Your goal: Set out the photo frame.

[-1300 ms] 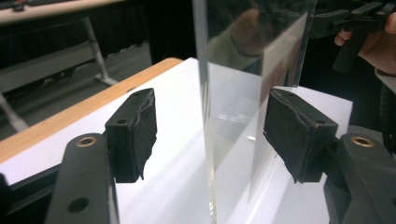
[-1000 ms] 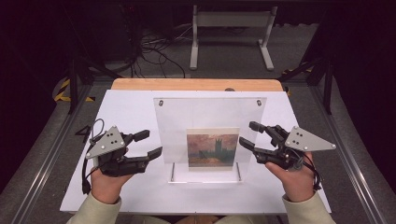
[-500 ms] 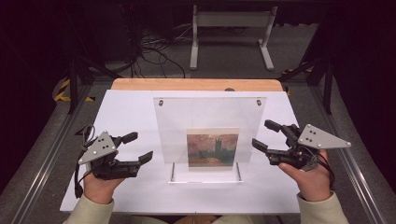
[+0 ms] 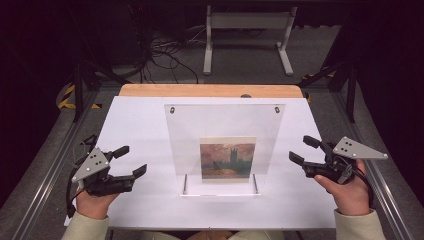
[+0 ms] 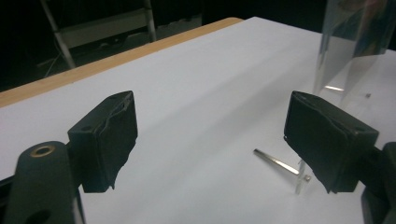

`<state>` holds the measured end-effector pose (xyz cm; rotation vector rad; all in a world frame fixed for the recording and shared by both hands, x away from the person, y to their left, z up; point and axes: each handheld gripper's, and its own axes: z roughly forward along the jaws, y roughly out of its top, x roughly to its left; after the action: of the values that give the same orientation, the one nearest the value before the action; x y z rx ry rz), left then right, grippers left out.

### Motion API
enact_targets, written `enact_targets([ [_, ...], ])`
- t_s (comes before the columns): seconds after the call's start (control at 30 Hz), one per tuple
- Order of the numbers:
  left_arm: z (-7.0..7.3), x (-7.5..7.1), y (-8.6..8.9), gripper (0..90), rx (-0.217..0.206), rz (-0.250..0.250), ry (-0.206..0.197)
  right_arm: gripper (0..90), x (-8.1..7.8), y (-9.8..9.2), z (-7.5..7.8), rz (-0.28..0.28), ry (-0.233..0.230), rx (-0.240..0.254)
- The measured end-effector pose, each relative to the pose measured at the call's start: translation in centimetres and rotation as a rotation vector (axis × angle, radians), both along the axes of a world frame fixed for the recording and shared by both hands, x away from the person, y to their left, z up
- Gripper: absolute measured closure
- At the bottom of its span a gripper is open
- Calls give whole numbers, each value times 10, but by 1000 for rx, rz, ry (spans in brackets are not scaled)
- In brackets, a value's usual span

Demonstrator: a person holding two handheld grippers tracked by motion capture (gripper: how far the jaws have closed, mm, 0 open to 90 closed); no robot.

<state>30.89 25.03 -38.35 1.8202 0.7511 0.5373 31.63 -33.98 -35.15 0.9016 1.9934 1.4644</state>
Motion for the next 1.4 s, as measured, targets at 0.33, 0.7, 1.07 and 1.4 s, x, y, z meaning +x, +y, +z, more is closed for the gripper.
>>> enact_targets([
  [0.33,-29,5,26,144,-7,32,17,196,8,-20,-26,-57,76,-9],
  [0.7,-60,18,39,147,-16,50,38,164,20,-26,-60,-54,109,-26],
  [1.07,-79,27,43,146,-19,49,32,166,29,-23,-94,-55,153,-46],
  [1.4,-83,32,37,147,38,59,80,165,32,-18,-101,-71,199,-104],
])
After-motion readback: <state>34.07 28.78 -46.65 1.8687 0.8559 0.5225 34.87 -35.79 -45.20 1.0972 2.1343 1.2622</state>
